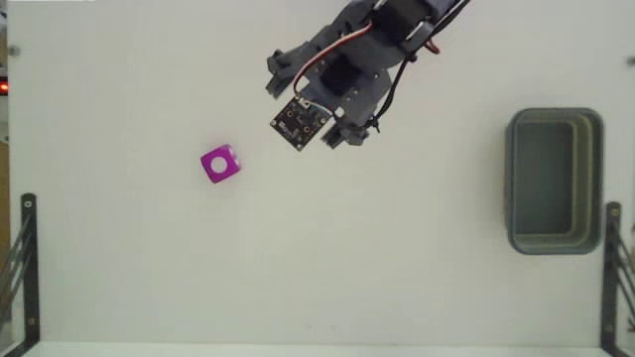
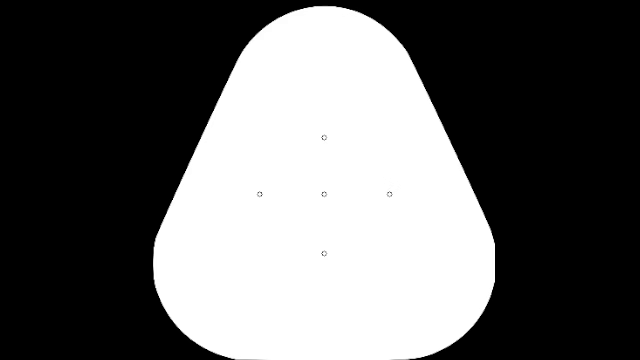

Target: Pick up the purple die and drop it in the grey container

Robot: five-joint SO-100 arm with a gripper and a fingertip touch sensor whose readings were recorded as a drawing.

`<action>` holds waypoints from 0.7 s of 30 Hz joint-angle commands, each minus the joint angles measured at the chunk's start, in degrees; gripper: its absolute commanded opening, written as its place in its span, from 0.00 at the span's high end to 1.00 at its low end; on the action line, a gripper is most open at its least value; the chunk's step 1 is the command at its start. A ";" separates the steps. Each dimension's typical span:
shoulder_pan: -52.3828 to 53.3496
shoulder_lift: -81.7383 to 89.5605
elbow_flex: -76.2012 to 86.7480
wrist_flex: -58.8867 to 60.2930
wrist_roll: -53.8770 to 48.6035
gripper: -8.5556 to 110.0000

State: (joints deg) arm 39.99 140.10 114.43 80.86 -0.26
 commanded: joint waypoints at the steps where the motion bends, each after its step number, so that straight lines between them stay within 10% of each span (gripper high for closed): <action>1: 1.32 2.02 0.12 1.10 0.26 0.00; 21: 4.07 2.02 0.12 1.10 0.26 0.00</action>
State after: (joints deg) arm 42.45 140.10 114.43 80.86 -0.26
